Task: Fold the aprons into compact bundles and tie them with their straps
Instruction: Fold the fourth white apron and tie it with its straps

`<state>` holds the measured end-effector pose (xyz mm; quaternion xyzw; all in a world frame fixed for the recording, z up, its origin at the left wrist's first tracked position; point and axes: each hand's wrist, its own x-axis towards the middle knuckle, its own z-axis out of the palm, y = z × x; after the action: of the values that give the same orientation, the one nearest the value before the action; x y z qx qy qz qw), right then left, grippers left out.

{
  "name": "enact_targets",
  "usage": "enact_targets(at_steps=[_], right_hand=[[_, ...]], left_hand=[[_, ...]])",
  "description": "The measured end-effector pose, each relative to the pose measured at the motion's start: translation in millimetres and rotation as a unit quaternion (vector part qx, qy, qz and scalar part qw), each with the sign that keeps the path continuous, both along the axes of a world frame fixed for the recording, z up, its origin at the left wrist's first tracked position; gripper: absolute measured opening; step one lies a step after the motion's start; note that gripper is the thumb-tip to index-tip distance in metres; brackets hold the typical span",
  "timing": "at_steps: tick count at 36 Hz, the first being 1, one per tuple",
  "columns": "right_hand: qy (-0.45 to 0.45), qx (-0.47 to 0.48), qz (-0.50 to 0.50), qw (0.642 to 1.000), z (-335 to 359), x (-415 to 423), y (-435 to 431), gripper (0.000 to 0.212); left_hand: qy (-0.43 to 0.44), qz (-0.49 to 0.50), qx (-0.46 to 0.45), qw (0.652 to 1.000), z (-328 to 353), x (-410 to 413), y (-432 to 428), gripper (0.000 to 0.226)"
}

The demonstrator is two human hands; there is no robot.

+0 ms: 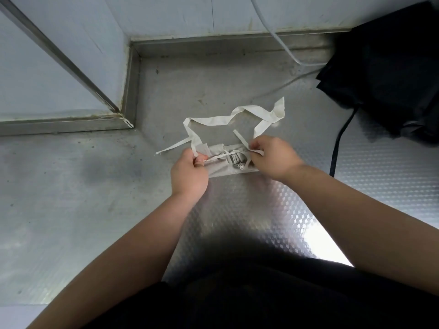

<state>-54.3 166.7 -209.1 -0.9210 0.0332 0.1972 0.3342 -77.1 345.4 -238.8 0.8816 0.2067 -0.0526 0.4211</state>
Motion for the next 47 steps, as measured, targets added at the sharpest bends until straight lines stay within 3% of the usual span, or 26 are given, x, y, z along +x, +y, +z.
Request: enact_targets(at_steps=[5,11,16,23,26,29,32,34,39,47], right_hand=[[-0.01,-0.103,0.085,0.991,5,-2,5,0.031],[0.046,-0.033,0.073,0.996,7,-5,7,0.031],[0.034,0.033,0.065,0.997,8,-2,10,0.028],[0.051,0.064,-0.008,0.997,6,1,-2,0.015],[0.032,0.013,-0.013,0.999,1,2,1,0.018],[0.024,-0.031,-0.03,0.999,-2,4,0,0.036],[0.022,-0.048,-0.05,0.997,-7,5,-3,0.035],[0.025,-0.04,-0.074,0.996,-11,5,-4,0.028],[0.032,-0.027,-0.124,0.991,-15,3,-11,0.041],[0.067,0.092,-0.25,0.961,-15,2,-17,0.035]], left_hand=[[0.0,0.002,0.009,1.0,0,0,-1,0.017],[-0.006,-0.029,0.012,0.999,2,-2,-1,0.015],[-0.019,-0.059,-0.008,0.998,4,-6,2,0.016],[-0.009,-0.015,-0.014,1.0,1,-3,4,0.019],[-0.015,0.025,0.012,0.999,-1,0,6,0.016],[-0.011,0.047,0.009,0.999,-3,2,7,0.018],[-0.003,0.071,-0.014,0.997,-4,0,6,0.025],[-0.009,0.07,-0.013,0.997,-4,-2,8,0.036],[-0.034,0.047,0.026,0.998,-3,-7,12,0.038],[0.015,0.187,-0.057,0.981,-4,-6,7,0.02]])
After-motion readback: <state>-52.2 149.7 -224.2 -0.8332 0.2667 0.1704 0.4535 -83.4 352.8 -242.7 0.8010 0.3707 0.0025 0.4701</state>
